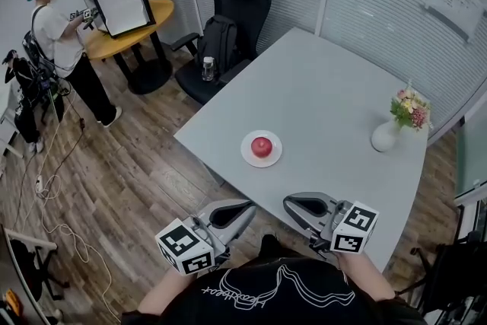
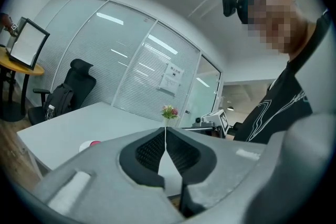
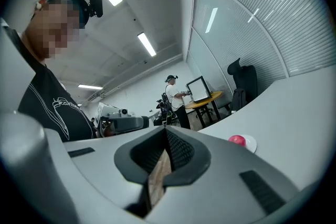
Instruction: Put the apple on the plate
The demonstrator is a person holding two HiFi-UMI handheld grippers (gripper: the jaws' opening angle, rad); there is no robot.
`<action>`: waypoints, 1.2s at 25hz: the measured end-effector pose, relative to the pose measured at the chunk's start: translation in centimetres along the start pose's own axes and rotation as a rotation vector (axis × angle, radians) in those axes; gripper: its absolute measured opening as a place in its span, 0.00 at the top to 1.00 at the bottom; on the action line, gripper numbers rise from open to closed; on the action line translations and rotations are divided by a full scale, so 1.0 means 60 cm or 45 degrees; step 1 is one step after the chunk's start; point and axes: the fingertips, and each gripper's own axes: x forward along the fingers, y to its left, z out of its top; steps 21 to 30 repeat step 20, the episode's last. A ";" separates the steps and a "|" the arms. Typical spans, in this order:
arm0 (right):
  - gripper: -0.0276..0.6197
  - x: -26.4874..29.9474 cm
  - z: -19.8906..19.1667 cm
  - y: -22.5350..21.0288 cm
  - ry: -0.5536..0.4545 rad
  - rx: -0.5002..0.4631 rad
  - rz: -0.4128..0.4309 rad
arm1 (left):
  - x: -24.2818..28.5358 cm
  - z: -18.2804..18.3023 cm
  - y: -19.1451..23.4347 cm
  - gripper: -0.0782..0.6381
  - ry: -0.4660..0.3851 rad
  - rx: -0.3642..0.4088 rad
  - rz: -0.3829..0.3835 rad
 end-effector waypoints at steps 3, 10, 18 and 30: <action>0.95 0.000 -0.001 0.002 0.002 -0.001 -0.002 | -0.001 -0.003 -0.003 0.86 0.006 0.004 0.001; 0.95 0.002 -0.003 0.002 0.006 0.002 0.003 | 0.000 -0.008 0.002 0.86 0.021 0.035 0.024; 0.95 0.002 -0.009 -0.003 0.010 0.011 -0.011 | 0.001 -0.012 0.009 0.87 0.019 0.022 0.026; 0.95 0.002 -0.010 -0.003 0.011 0.012 -0.012 | 0.001 -0.011 0.010 0.87 0.017 0.020 0.027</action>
